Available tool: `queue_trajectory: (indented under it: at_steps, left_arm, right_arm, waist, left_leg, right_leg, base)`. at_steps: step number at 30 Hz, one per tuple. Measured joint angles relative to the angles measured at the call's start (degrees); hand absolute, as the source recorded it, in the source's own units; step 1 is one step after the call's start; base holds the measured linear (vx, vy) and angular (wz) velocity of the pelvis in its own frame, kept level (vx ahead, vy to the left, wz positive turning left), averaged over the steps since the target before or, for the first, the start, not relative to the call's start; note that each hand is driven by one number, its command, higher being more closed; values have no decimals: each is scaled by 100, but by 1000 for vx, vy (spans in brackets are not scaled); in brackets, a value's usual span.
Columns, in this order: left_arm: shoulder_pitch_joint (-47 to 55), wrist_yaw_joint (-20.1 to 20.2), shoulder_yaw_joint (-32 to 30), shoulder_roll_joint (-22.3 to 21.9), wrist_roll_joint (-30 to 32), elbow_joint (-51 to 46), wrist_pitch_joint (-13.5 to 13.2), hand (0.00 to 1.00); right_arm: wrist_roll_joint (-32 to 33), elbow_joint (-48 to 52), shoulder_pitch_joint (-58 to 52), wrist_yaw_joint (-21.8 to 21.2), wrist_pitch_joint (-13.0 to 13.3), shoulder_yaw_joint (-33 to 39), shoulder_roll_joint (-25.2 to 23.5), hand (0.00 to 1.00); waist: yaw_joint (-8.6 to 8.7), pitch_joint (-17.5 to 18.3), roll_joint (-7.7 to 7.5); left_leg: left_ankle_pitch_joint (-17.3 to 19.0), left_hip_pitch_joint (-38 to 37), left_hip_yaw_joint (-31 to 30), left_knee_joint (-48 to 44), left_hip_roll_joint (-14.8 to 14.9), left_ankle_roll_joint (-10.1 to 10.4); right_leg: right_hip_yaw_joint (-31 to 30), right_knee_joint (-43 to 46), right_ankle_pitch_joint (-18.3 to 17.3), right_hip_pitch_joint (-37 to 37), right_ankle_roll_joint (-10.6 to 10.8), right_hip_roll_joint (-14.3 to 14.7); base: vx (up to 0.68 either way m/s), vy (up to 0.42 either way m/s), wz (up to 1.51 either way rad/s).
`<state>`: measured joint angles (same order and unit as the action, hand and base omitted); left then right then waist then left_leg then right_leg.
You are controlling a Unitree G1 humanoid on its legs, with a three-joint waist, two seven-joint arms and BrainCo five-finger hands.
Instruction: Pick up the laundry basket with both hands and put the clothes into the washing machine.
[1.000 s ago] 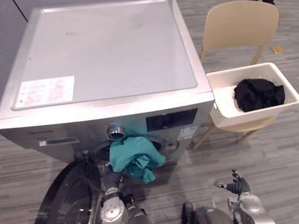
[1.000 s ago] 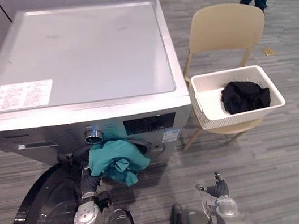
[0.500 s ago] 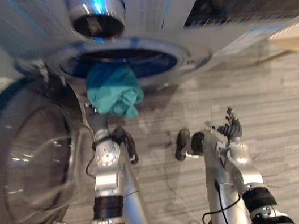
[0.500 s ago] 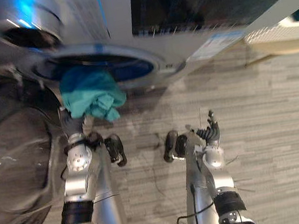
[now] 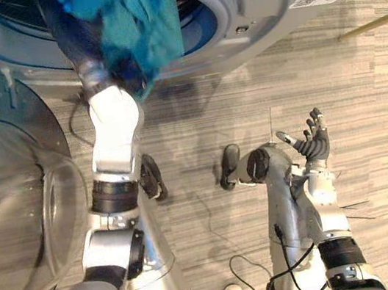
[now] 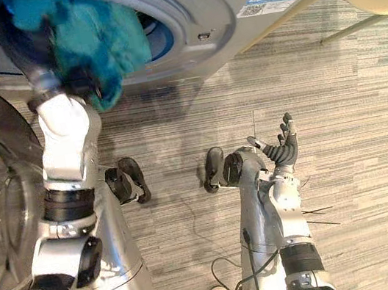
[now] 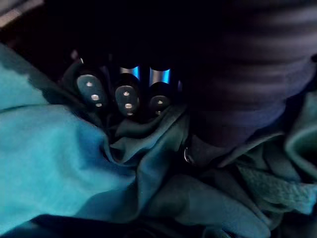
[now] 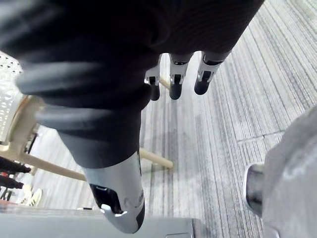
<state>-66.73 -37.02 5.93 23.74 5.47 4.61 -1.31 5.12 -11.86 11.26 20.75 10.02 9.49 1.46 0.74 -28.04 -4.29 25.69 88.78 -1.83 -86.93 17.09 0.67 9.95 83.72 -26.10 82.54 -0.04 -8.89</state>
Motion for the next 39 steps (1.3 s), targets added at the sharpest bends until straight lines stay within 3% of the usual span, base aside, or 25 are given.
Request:
queue_trajectory:
  at_steps: [3,4,7,10,12,17,23,28,31,36,39]
  left_arm:
    - [-563,-65,145,285,434,430,149,100]
    - [-792,-79,217,392,692,609,249,0]
    - [-1323,-45,572,596,1340,1259,507,0]
    - [-1848,380,839,650,2100,2099,749,0]
    - [-2009,660,943,645,2167,2458,779,0]
    - [-2115,1804,948,531,2123,3377,855,0]
    - [-2116,2573,780,452,2347,3671,994,0]
    - [-2095,2510,473,312,2373,3468,1003,0]
    - [-1722,2098,80,282,2370,2565,1009,0]
    - [-119,1648,-911,-36,1900,1489,978,0]
    - [1248,1583,-1473,-448,1175,1376,867,0]
  right_arm:
    - [1,-88,0,-96,80,-23,-5,0]
    - [2,-113,3,-101,87,-48,-5,0]
    - [1,-155,2,-106,118,-43,12,0]
    - [4,-185,16,-169,289,-65,12,0]
    - [4,-190,16,-202,292,-86,19,0]
    - [149,-177,16,-368,194,-95,32,0]
    - [225,-128,12,-652,93,-120,55,0]
    - [224,-98,-16,-720,72,-251,-9,0]
    - [218,-9,-46,-711,79,-260,-87,0]
    - [187,-2,-170,-679,52,-255,-167,0]
    - [98,18,-313,-673,-193,-238,-169,0]
  waist:
    - [20,79,-131]
    - [16,104,-174]
    - [70,109,-181]
    - [132,111,-184]
    - [139,111,-185]
    - [150,128,-213]
    - [151,141,-235]
    - [139,202,-332]
    - [136,203,-332]
    - [17,205,-333]
    - [-121,222,-334]
  left_leg:
    - [-1,92,28,20,30,0]
    - [-2,165,16,22,97,-1]
    - [-13,240,1,56,102,-9]
    - [-16,294,25,97,101,-15]
    - [-16,303,27,119,101,-15]
    - [-16,365,3,128,101,-15]
    - [-16,366,4,129,99,-15]
    - [-89,366,6,224,65,-49]
    - [-155,320,-42,317,-3,-29]
    - [-267,-215,-54,725,-17,57]
    - [-385,-742,-10,1178,-32,143]
  right_leg:
    - [-35,-21,31,146,-17,43]
    - [-7,-69,76,201,-50,92]
    - [27,-160,129,250,-36,104]
    - [22,-248,181,298,-12,107]
    - [24,-284,188,299,-8,115]
    - [58,-299,189,330,-9,117]
    - [56,-295,189,330,-9,114]
    - [93,-328,189,312,-13,73]
    - [141,-396,192,221,-18,54]
    - [266,-743,214,-341,-62,64]
    - [348,-1122,240,-845,-109,65]
  base:
    - [32,-23,-10]
    - [28,-28,-22]
    - [40,-17,-11]
    - [40,-10,-6]
    - [18,-5,-3]
    - [33,-26,-1]
    - [6,-11,0]
    - [17,-41,8]
    - [13,-40,11]
    - [13,-70,14]
    - [25,-109,17]
